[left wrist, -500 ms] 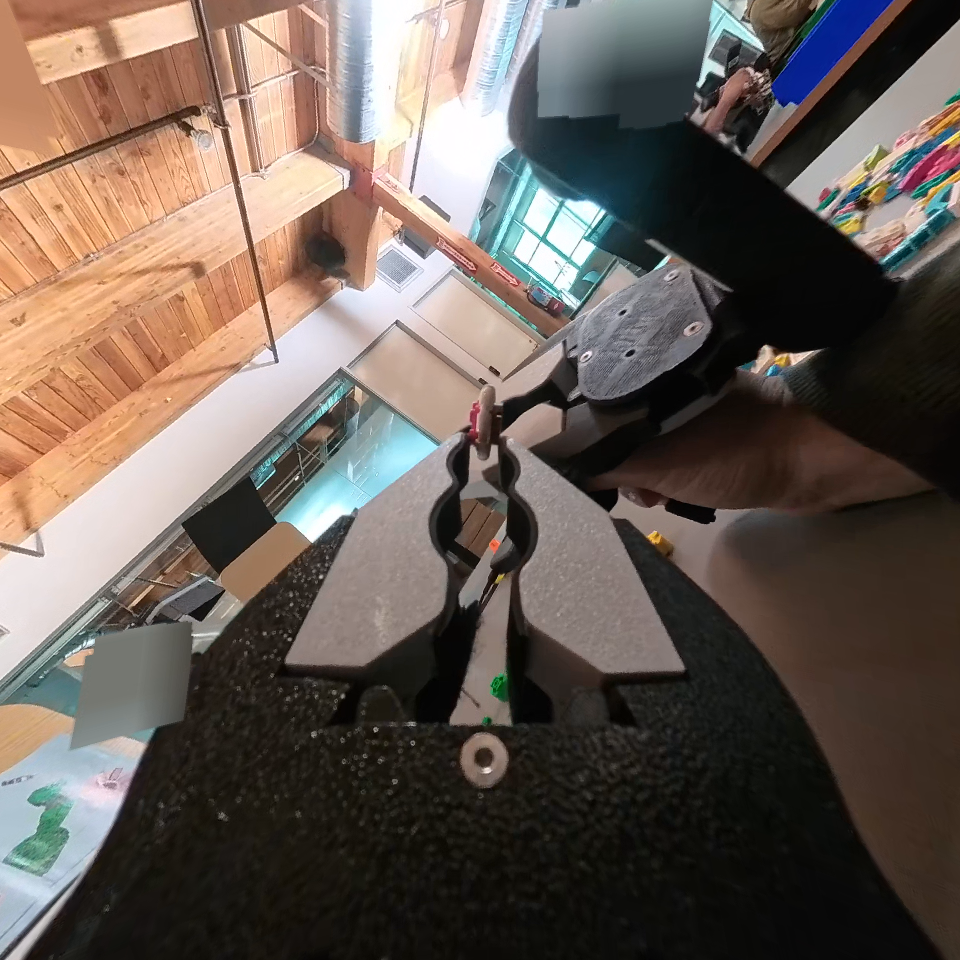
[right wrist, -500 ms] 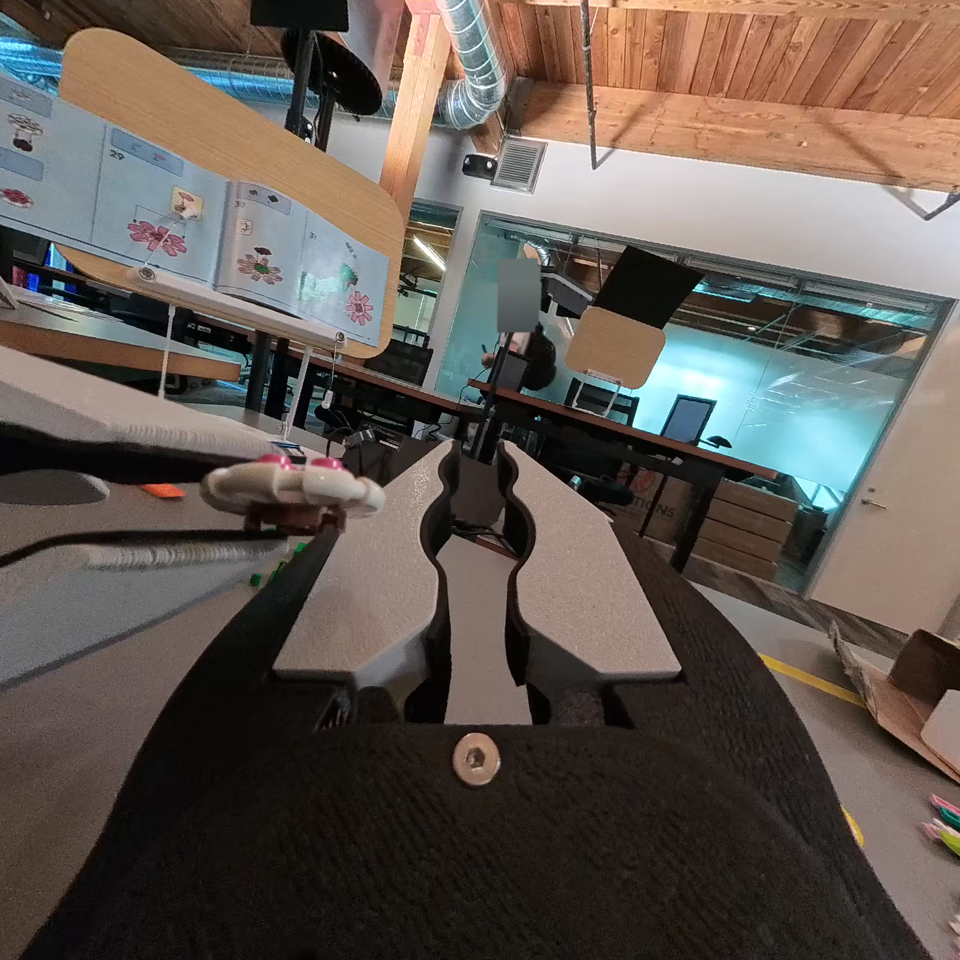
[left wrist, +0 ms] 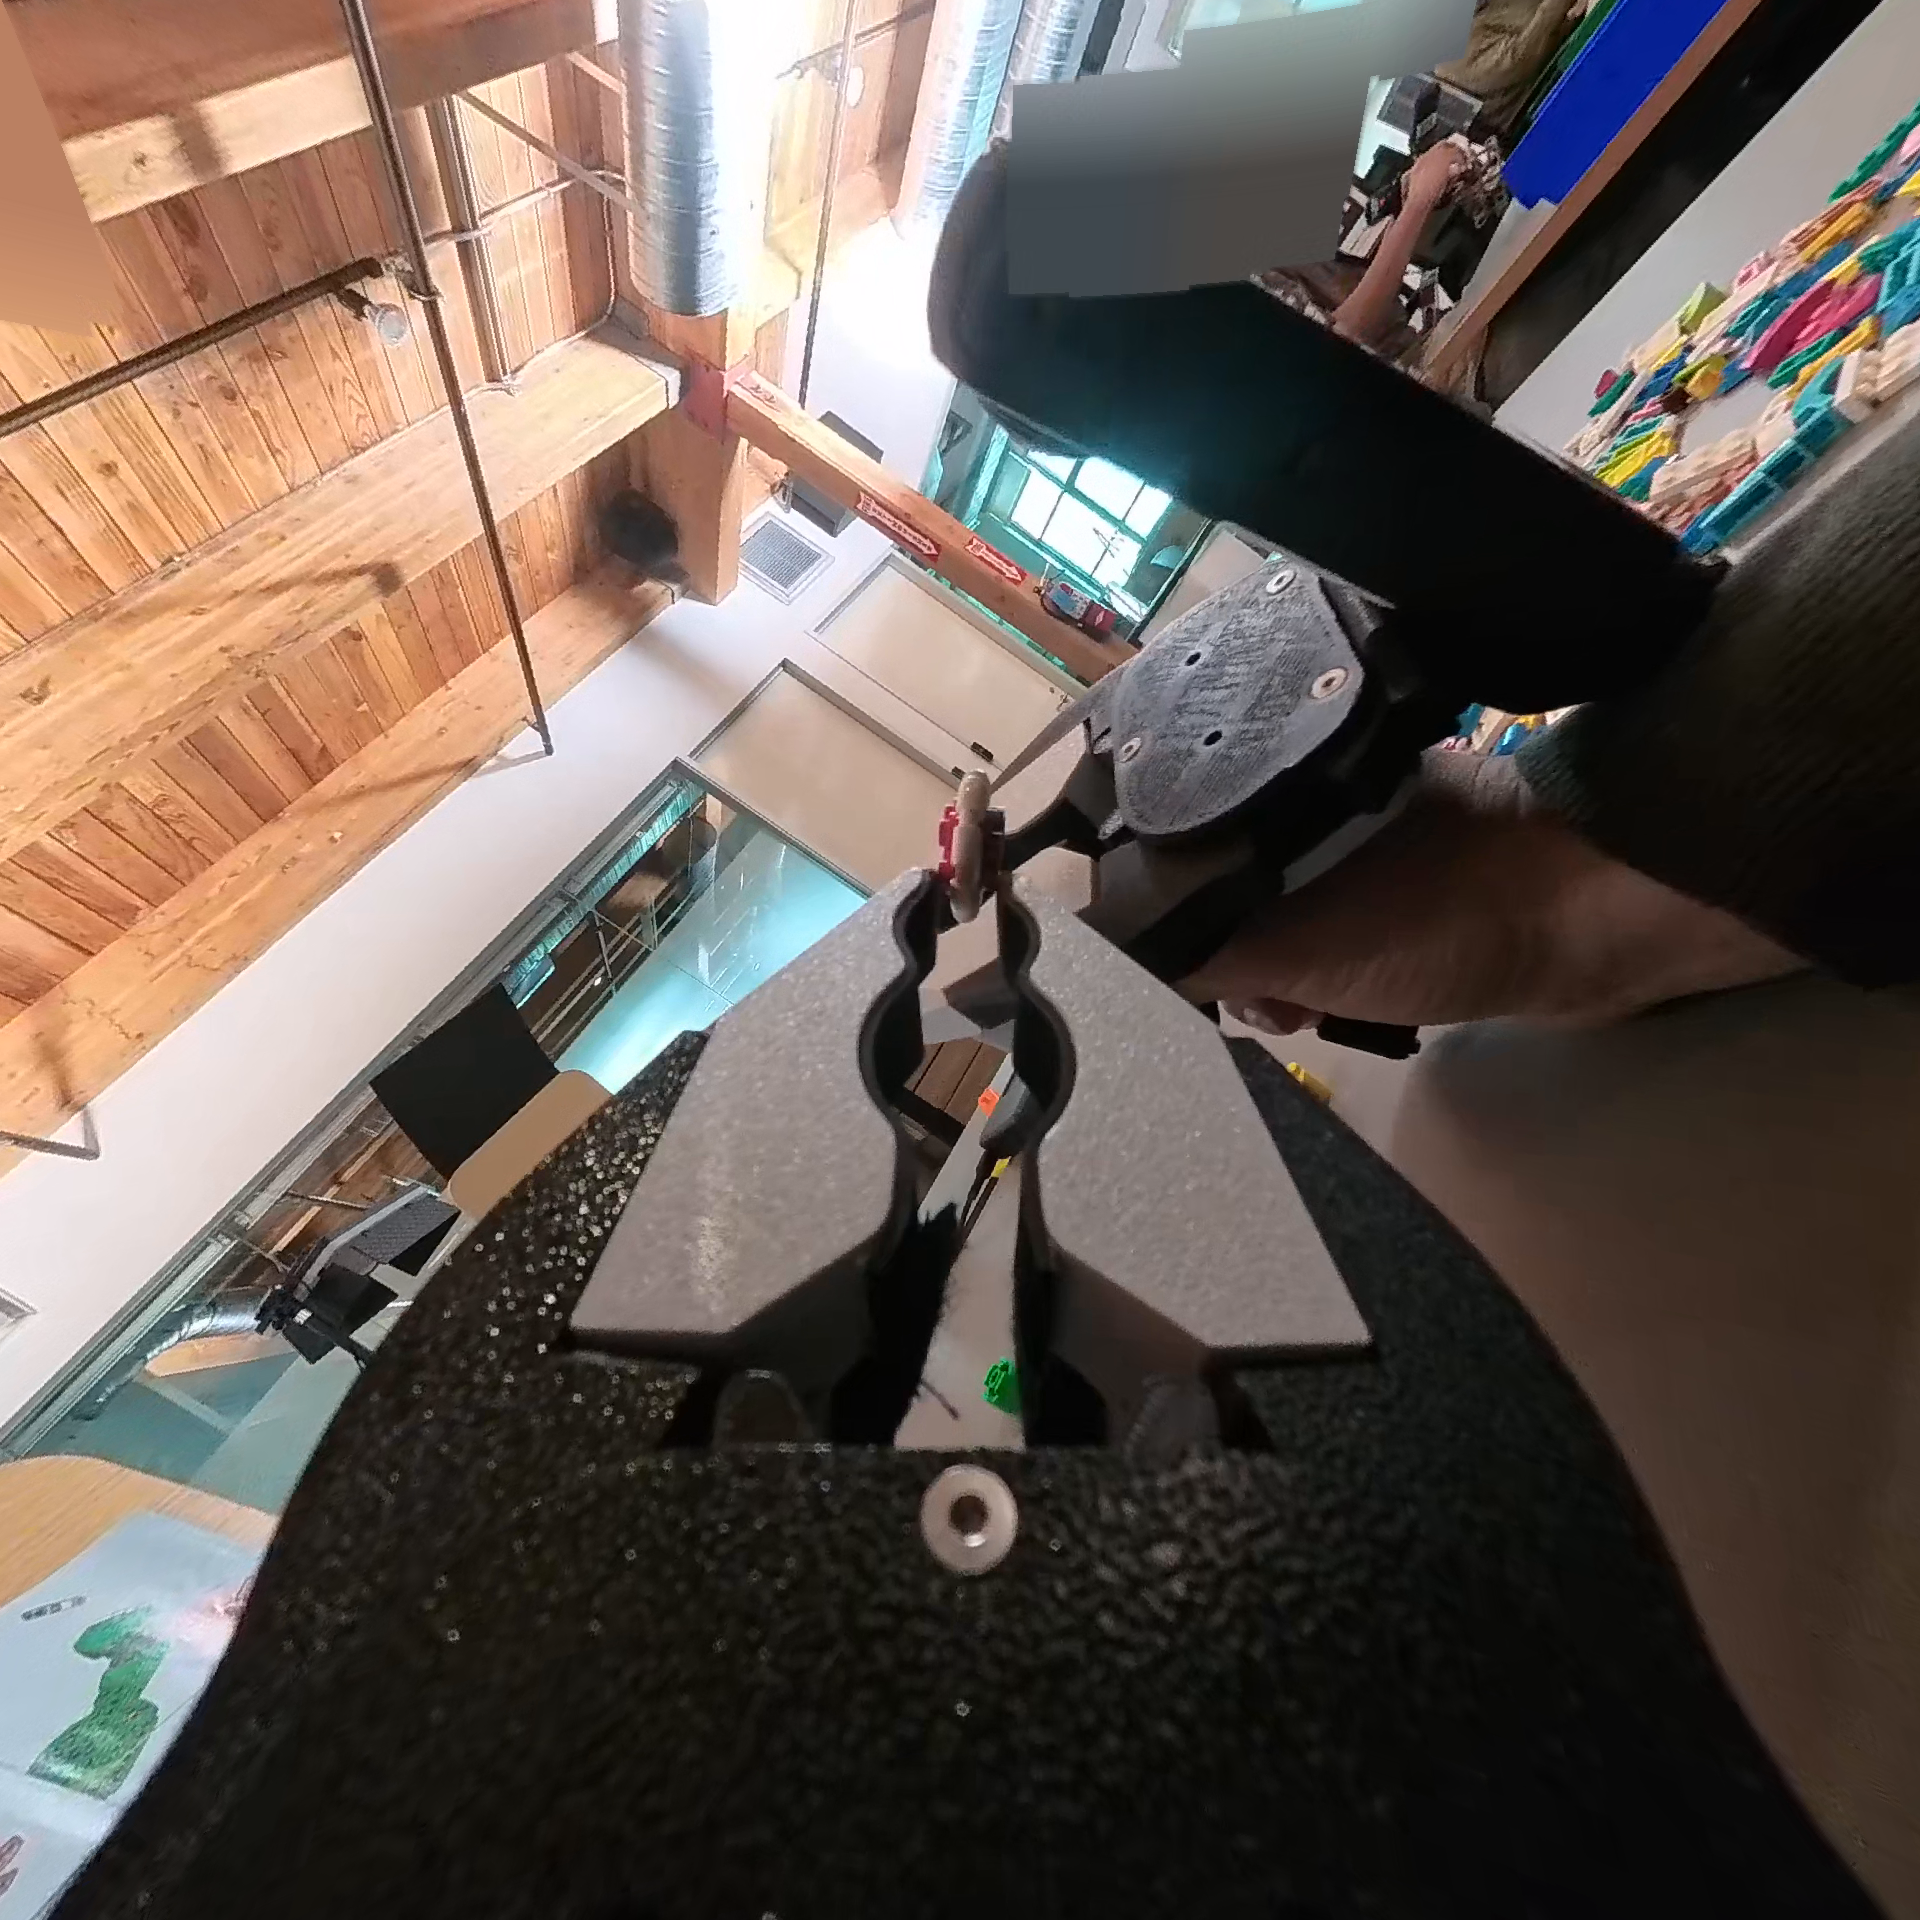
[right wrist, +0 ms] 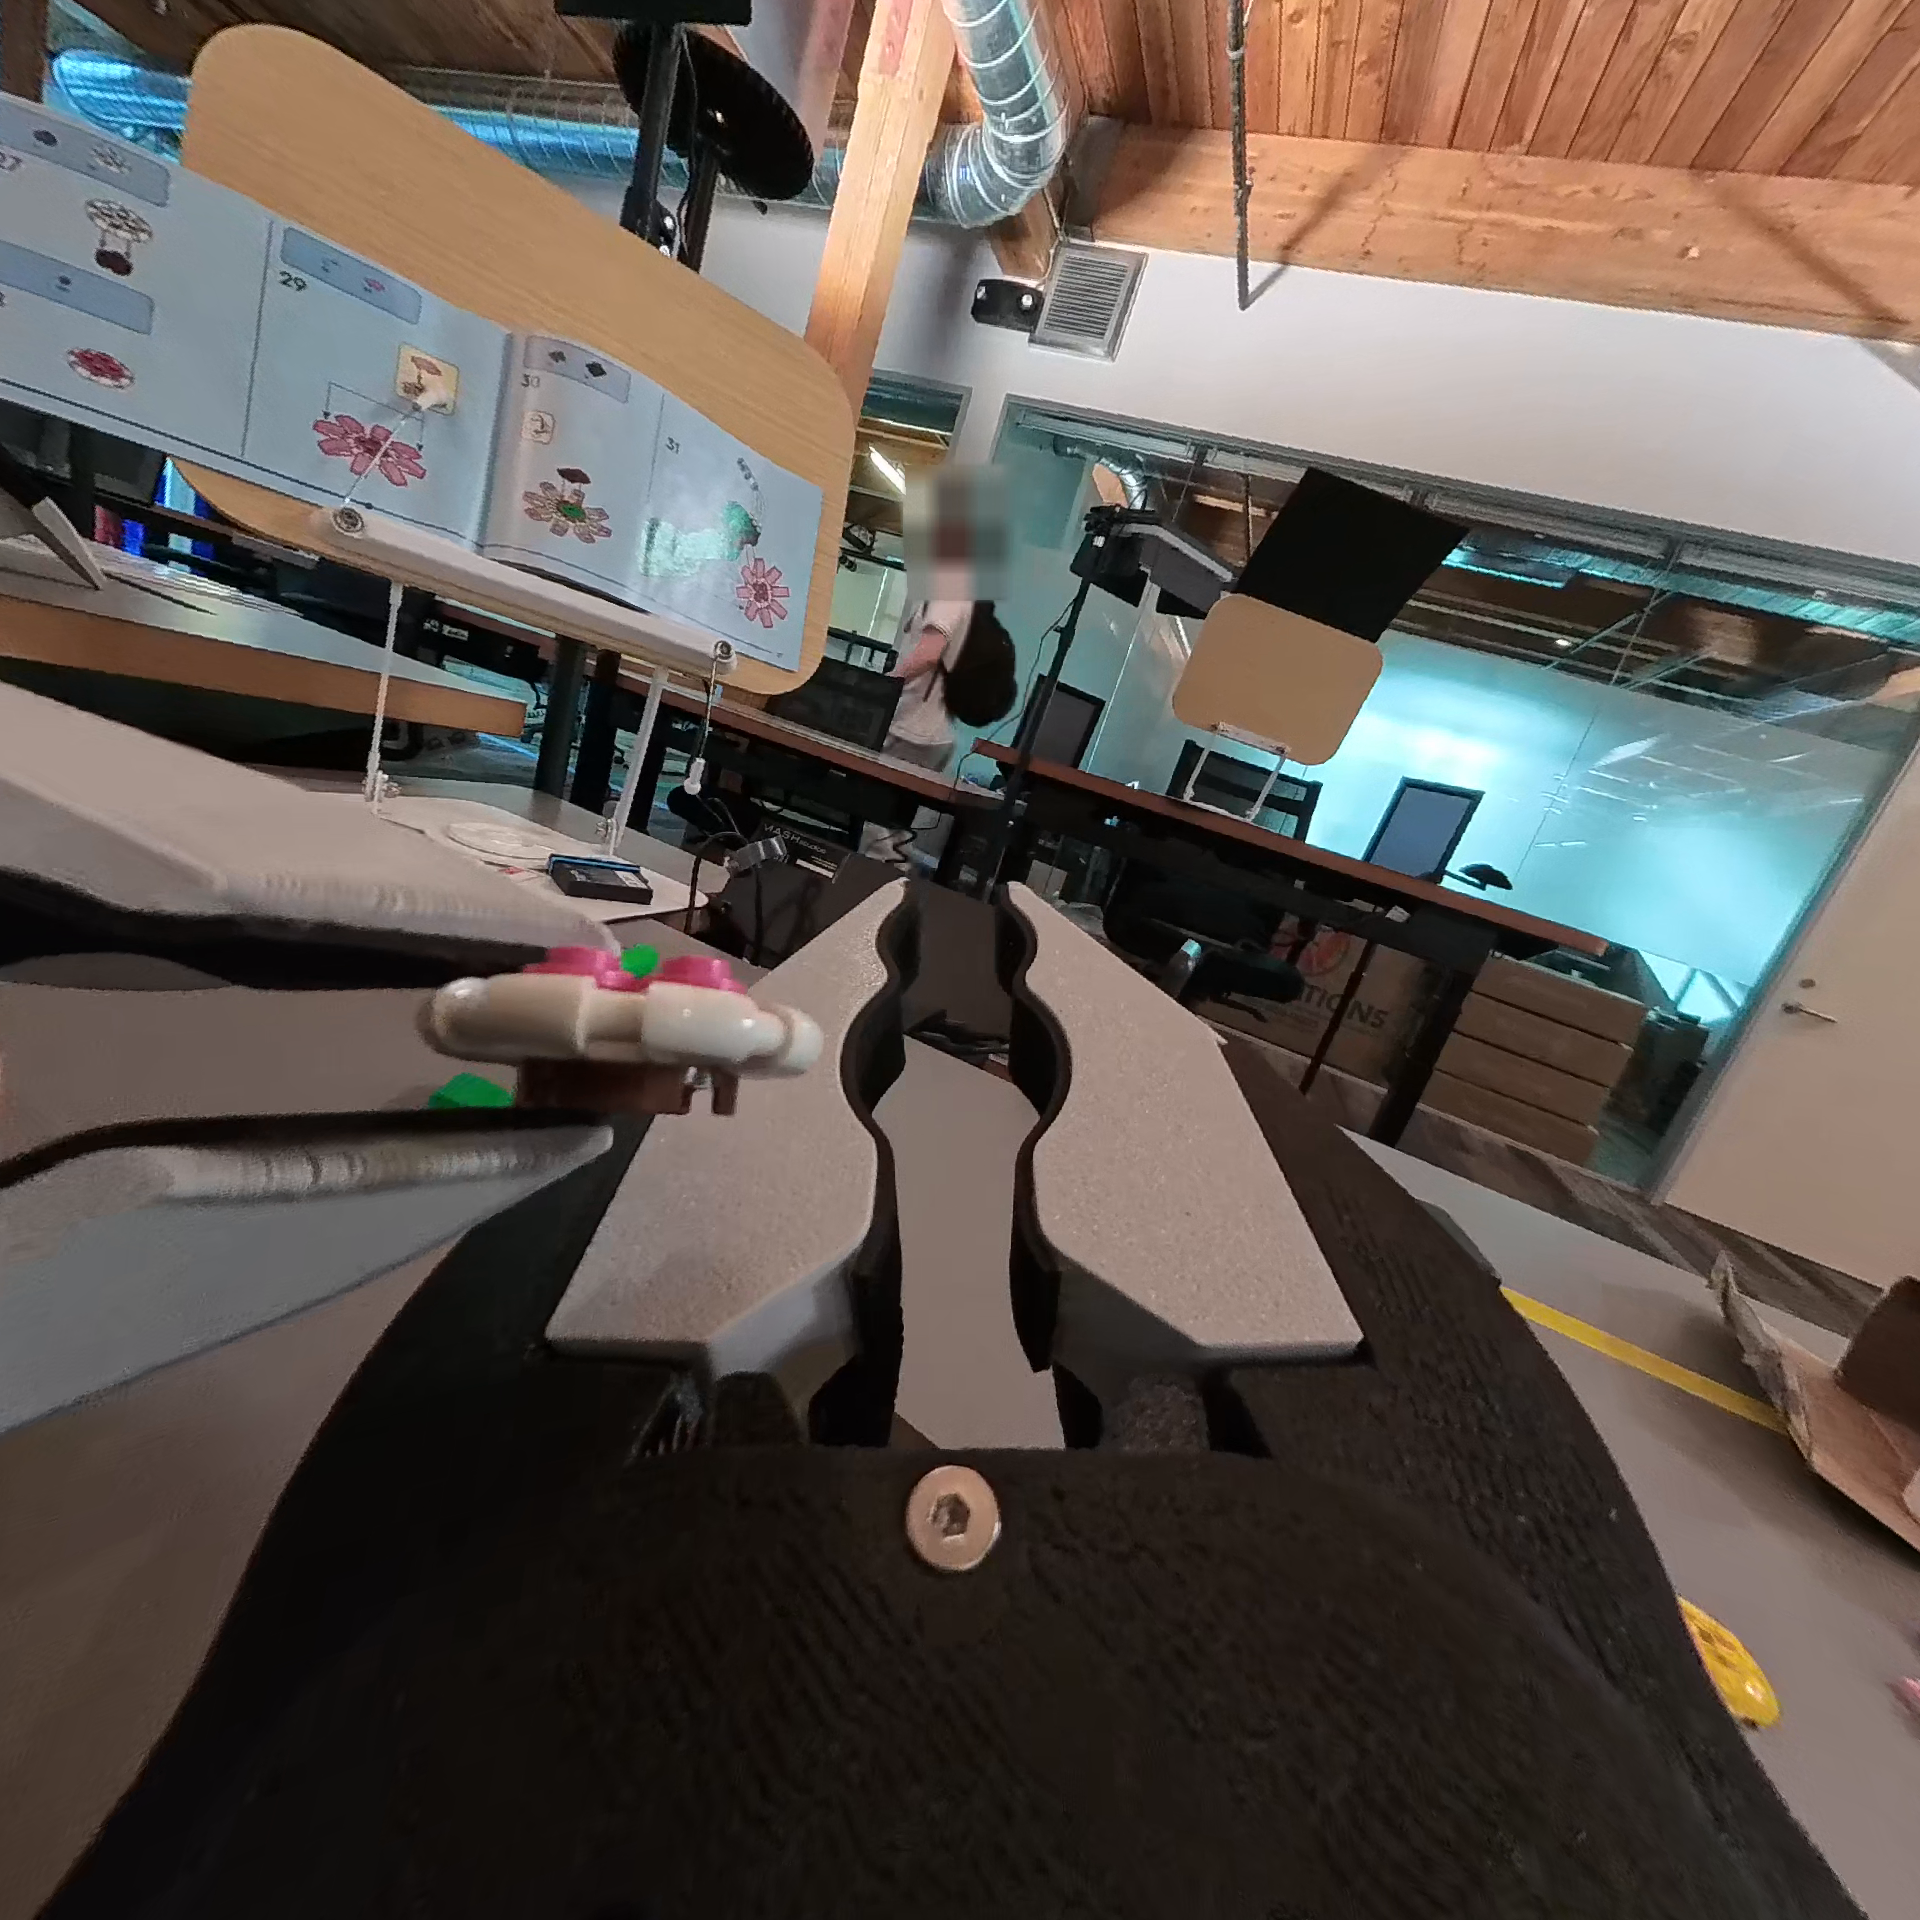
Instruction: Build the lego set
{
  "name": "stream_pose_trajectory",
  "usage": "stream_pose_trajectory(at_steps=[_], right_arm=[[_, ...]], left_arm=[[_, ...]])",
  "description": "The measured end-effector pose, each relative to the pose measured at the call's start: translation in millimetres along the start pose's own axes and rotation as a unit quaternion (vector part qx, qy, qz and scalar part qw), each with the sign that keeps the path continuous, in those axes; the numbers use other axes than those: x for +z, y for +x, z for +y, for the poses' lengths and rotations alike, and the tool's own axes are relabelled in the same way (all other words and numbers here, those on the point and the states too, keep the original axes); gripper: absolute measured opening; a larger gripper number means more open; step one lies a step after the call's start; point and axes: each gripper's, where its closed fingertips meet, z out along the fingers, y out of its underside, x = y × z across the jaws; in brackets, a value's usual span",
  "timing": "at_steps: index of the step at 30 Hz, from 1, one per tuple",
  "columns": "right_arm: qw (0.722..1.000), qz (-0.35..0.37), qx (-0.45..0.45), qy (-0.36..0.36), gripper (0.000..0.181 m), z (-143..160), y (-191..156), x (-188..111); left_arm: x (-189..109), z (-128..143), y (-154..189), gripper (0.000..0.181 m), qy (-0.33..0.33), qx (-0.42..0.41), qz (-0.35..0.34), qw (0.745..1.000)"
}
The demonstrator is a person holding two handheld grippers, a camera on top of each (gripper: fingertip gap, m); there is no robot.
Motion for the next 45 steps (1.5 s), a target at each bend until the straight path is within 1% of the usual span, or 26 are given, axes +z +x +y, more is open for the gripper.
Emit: stream_pose_trajectory(at_steps=[5,7,10,15,20,23,29,31,40,45], right_arm=[[1.000,-0.017,0.019,-0.010,0.007,3.0,-5.0,1.2],[0.999,-0.015,0.022,-0.030,0.004,8.7,-4.0,2.3],[0.996,-0.008,0.029,-0.083,0.004,20.2,-2.4,2.8],[0.997,0.004,0.012,-0.074,0.000,17.5,-0.7,0.3],[0.994,-0.002,-0.017,-0.107,0.000,25.9,-7.0,3.8],[0.995,-0.011,-0.025,-0.096,0.000,21.0,-13.9,2.4],[0.999,-0.018,-0.035,-0.037,0.000,5.3,-16.5,-0.3],[0.998,-0.029,-0.039,-0.036,0.000,6.9,-20.8,1.3],[0.999,0.002,-0.013,-0.034,0.000,7.3,-7.8,2.4],[1.000,0.000,-0.018,-0.024,0.000,3.9,-9.4,1.6]], left_arm=[[-0.5,1.9,-1.8,0.008,-0.003,-0.008,-0.003,1.000],[-0.3,3.9,-2.5,0.008,-0.006,-0.013,-0.004,1.000],[-0.8,7.7,-4.7,0.008,-0.011,-0.026,-0.007,1.000],[-1.1,8.2,-5.8,0.007,-0.012,-0.032,-0.009,0.999],[-0.7,7.5,-4.6,0.008,-0.010,-0.037,-0.006,0.999],[-1.0,8.4,-5.3,0.008,-0.011,-0.040,-0.007,0.999],[-1.4,6.0,-4.4,0.008,-0.001,-0.046,-0.001,0.999],[-1.4,5.5,-3.6,0.008,0.001,-0.047,0.001,0.999],[-0.4,5.9,-2.5,0.007,0.004,-0.061,0.005,0.998],[-0.7,7.2,-5.5,0.008,0.005,-0.073,0.001,0.997]])
